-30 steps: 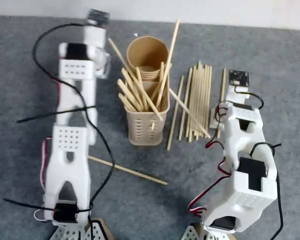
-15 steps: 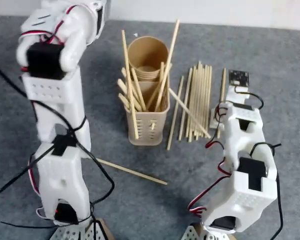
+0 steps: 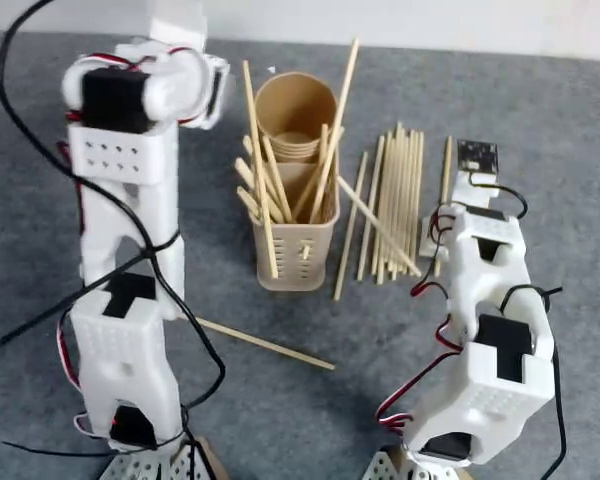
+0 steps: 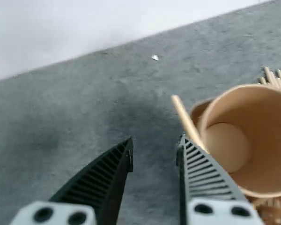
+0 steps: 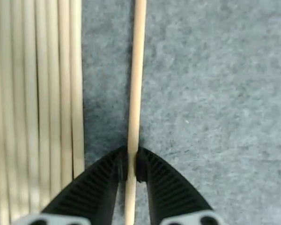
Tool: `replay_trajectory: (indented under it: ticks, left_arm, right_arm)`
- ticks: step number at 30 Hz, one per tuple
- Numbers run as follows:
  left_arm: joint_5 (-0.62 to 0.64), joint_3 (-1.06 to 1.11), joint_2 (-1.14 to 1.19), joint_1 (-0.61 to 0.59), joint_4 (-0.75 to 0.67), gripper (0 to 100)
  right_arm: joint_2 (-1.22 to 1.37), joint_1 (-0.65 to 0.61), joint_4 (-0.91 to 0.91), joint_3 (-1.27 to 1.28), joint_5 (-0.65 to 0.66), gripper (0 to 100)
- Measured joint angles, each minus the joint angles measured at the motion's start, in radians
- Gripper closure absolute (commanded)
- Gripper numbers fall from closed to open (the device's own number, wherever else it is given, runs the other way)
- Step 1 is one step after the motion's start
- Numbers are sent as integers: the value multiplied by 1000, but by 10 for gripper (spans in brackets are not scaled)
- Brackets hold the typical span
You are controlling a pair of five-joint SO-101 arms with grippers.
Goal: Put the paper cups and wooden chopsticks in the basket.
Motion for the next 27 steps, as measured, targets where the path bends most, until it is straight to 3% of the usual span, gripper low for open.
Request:
replay_trajectory:
  ticks: [11, 17, 27]
  left_arm:
    - [49, 150, 0, 52, -48, 825]
    - [48, 173, 0, 54, -115, 998]
    - [48, 144, -8, 63, -147, 939]
  right_arm:
    - [0, 0, 0, 0, 0, 993]
    - [0, 0, 0, 0, 0, 993]
    - [0, 0, 0, 0, 0, 993]
